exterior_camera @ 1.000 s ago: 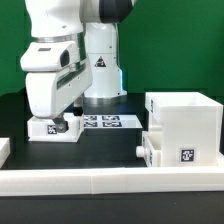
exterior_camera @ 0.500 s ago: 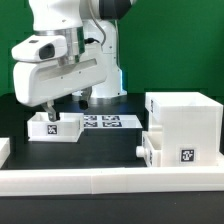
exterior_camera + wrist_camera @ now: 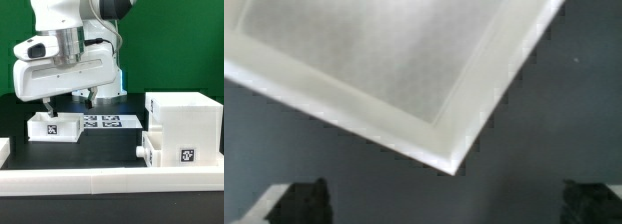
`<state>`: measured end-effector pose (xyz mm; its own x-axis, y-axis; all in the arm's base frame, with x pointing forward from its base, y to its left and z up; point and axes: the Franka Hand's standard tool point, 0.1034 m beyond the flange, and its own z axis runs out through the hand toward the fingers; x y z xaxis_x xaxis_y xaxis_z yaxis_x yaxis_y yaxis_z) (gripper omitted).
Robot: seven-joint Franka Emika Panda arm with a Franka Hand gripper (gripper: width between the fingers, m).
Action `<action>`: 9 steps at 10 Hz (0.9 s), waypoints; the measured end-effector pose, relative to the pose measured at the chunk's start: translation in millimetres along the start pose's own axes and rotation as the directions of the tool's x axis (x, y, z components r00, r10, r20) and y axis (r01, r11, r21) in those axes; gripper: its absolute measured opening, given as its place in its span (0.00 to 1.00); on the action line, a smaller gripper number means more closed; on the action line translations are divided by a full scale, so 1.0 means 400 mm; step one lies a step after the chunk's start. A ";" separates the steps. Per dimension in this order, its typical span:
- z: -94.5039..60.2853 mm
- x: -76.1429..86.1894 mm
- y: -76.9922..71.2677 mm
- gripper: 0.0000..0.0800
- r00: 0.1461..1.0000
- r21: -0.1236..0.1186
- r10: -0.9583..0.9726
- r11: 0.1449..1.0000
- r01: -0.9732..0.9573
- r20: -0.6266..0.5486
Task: Assemble drawer
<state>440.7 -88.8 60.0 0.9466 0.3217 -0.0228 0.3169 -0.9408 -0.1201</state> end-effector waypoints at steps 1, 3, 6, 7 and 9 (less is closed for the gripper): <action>0.000 0.001 -0.002 0.81 0.998 0.003 0.065 0.998 -0.065 -0.001; 0.001 0.000 -0.004 0.81 0.989 0.004 0.149 0.989 -0.149 -0.001; 0.019 -0.059 -0.020 0.81 0.933 -0.011 0.360 0.933 -0.360 -0.027; 0.032 -0.076 -0.027 0.81 0.926 -0.018 0.375 0.926 -0.376 -0.042; 0.067 -0.098 -0.044 0.81 0.930 -0.030 0.363 0.930 -0.365 -0.063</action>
Offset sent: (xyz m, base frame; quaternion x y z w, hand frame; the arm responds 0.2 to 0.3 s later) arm -0.0285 -0.0144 0.0013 -0.0445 0.0020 0.2311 0.9719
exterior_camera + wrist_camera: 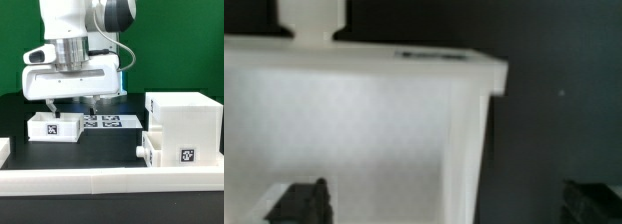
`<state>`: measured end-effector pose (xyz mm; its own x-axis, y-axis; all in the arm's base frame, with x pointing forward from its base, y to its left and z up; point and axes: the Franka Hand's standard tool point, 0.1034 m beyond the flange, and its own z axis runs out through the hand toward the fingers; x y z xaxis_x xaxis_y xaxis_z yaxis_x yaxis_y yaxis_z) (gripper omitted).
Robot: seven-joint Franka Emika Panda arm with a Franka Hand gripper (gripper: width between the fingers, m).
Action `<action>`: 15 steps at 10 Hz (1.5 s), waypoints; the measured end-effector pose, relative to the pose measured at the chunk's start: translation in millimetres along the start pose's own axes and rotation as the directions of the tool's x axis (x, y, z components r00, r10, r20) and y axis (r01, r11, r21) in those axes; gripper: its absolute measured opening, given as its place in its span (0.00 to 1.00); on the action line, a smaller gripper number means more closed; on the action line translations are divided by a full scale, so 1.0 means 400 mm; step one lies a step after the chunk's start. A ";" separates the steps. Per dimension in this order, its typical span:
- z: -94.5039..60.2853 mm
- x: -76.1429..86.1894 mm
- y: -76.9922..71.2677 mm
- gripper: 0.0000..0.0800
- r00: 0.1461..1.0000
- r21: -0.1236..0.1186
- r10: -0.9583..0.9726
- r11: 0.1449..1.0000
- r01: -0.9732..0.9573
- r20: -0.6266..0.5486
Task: Assemble drawer
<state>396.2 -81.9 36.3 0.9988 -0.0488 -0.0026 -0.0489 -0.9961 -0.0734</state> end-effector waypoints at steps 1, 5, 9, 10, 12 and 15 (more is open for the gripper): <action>0.014 -0.004 -0.011 0.81 1.000 -0.006 -0.010 1.000 0.010 -0.016; 0.077 -0.040 -0.028 0.81 0.999 -0.008 -0.028 1.000 0.028 -0.018; 0.078 -0.039 -0.029 0.66 0.999 -0.007 -0.042 0.999 0.042 -0.014; 0.078 -0.039 -0.028 0.49 0.999 -0.007 -0.049 0.999 0.049 -0.014; 0.079 -0.040 -0.026 0.26 0.998 -0.007 -0.066 0.998 0.066 -0.013; 0.073 -0.032 -0.022 0.05 0.997 -0.010 -0.079 0.997 0.079 -0.021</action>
Offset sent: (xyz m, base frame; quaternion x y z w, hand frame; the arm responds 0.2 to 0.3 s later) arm -0.0143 0.0030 -0.0250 -0.0233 0.0113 -0.0033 0.9997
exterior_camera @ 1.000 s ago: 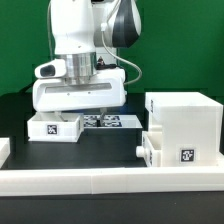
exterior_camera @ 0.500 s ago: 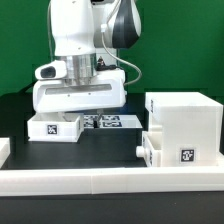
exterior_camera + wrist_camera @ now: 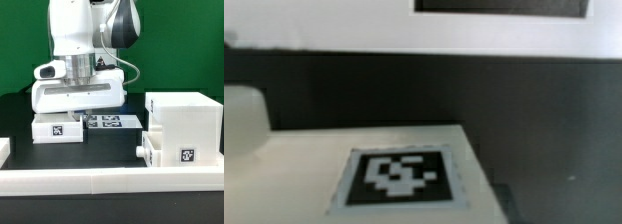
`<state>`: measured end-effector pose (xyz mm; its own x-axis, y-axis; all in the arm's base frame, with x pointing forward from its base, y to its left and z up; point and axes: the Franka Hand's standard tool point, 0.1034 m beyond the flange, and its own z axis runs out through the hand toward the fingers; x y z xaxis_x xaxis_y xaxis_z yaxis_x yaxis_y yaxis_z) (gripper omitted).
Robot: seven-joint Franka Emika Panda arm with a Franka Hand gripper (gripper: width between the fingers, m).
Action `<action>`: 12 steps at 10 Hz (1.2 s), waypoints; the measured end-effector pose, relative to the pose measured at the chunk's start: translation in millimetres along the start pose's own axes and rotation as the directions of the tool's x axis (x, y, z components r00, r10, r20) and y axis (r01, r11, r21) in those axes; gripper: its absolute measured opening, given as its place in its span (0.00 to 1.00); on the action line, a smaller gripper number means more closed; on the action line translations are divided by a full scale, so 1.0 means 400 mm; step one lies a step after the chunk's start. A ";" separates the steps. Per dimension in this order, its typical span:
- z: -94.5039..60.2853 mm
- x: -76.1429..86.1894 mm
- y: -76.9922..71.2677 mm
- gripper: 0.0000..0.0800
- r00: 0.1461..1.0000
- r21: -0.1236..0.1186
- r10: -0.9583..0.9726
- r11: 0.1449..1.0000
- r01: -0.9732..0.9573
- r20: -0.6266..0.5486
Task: Assemble drawer
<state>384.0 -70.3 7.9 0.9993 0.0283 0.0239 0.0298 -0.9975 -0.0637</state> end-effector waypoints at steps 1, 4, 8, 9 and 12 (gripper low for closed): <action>-0.003 0.004 0.000 0.05 1.000 0.000 -0.001 1.000 0.001 -0.001; -0.016 0.033 -0.025 0.05 1.000 0.007 -0.026 1.000 0.026 0.003; -0.064 0.170 -0.152 0.05 0.989 0.033 -0.144 0.989 0.144 0.015; -0.069 0.194 -0.172 0.05 0.986 0.051 -0.161 0.986 0.159 0.044; -0.063 0.193 -0.166 0.05 0.944 0.054 -0.330 0.943 0.328 0.029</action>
Offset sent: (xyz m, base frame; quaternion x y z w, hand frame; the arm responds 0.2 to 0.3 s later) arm 0.0176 0.0144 0.0148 0.0019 -0.0064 -0.0139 0.9999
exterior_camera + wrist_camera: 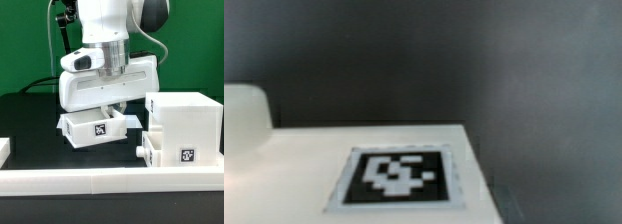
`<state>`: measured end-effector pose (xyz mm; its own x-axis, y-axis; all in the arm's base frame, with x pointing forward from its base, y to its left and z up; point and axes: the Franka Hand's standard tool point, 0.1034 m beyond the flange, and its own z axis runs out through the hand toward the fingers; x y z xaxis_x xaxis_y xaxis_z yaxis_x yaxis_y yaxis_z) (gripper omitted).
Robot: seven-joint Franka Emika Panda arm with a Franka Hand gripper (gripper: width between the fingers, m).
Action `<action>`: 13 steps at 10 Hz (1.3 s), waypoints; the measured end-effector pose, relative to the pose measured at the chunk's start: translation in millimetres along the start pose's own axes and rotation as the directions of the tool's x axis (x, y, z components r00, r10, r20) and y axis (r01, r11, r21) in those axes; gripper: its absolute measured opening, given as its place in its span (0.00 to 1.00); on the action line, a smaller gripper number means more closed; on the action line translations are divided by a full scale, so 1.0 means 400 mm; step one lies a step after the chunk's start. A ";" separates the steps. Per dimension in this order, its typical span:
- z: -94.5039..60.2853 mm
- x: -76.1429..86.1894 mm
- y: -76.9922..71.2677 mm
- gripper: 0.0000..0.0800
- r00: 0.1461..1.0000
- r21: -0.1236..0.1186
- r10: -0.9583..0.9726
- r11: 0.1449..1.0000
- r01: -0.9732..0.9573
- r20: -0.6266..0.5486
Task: Assemble drawer
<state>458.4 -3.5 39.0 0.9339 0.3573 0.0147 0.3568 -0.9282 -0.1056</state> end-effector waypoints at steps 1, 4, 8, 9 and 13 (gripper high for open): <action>0.003 -0.003 0.002 0.06 0.996 0.001 -0.091 0.996 0.091 0.002; -0.004 0.017 0.027 0.06 0.902 0.009 -0.430 0.903 0.430 0.029; -0.004 0.024 0.036 0.06 0.751 0.011 -0.660 0.752 0.660 0.034; -0.005 0.022 0.046 0.06 0.672 0.010 -0.739 0.673 0.739 0.040; -0.027 0.018 0.117 0.06 0.324 0.019 -0.943 0.326 0.945 0.073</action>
Offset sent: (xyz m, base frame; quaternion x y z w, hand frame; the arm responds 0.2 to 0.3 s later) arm 0.0266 -0.0078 0.0114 -0.0099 -0.0386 -0.3159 0.9479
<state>482.2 -45.3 44.8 -0.0362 0.9988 0.0316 0.9985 0.0375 -0.0392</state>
